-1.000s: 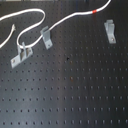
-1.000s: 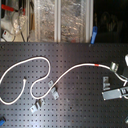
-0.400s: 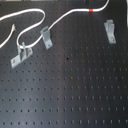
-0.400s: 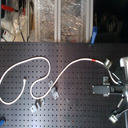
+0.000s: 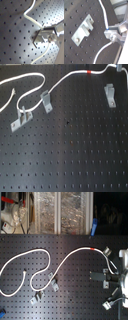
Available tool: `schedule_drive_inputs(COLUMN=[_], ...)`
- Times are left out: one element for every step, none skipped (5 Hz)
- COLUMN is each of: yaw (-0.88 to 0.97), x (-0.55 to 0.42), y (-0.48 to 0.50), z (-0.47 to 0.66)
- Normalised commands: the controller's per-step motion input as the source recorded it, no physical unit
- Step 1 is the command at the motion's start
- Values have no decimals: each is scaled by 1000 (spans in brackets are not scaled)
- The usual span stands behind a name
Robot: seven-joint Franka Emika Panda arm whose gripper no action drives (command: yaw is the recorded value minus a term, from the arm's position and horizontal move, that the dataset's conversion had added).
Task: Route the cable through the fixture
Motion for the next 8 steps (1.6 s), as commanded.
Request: schedule_drive_inputs(yaw=[3, 0, 0, 0, 0, 0, 0, 0], x=[-319, -314, -300, -271, -277, -273, -59, -190], y=[237, 234, 257, 347, 296, 309, 23, 79], z=[133, 159, 160, 124, 293, 282, 101, 387])
